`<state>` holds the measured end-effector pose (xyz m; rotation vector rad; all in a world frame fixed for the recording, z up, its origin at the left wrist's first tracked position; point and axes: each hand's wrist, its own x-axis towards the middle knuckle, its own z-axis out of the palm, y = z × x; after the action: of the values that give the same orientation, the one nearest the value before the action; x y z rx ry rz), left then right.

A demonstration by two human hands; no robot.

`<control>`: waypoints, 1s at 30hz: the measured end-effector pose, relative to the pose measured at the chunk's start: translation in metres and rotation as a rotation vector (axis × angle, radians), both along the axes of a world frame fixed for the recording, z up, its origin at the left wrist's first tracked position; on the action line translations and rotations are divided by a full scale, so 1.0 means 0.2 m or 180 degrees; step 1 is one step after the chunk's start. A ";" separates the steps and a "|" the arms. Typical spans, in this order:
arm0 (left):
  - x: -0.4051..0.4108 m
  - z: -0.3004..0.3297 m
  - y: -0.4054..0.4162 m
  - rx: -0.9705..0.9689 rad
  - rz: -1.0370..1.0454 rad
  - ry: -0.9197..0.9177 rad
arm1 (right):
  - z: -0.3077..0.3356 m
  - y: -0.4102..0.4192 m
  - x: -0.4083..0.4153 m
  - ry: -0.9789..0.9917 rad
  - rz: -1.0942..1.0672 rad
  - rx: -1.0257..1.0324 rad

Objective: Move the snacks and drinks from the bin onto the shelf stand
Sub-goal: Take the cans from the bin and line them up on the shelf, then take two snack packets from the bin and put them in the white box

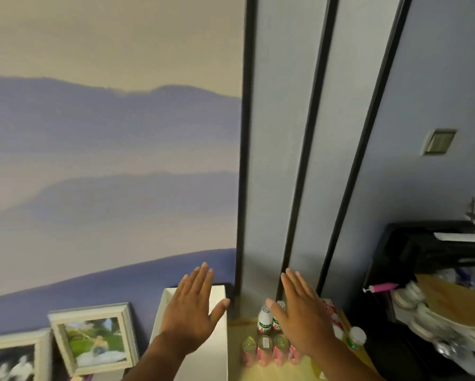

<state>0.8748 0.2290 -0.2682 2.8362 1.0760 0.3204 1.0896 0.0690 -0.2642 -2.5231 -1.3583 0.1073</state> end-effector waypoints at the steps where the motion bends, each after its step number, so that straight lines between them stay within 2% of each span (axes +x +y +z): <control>1: -0.04 0.02 -0.01 0.0042 0.0067 0.0002 | 0.03 -0.01 -0.03 0.0027 0.0017 -0.0003; 7: -0.47 0.14 -0.21 0.0116 0.0556 -0.0207 | 0.15 -0.03 -0.34 -0.0070 0.0567 0.0086; 14: -1.11 0.25 -0.50 0.0043 0.1224 -0.0328 | 0.19 0.01 -1.00 0.0040 0.1450 0.0168; 23: -2.36 0.22 -0.78 0.0007 0.2293 -0.0437 | 0.15 0.07 -2.18 0.0260 0.2537 0.0221; 30: -3.29 0.10 -1.03 -0.0224 0.2715 -0.0331 | -0.02 0.01 -3.07 0.0429 0.2695 0.0070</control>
<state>0.2158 0.0220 -0.2491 2.1084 2.1516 0.4544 0.4757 0.0710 -0.2688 -1.7140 -2.2307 0.4075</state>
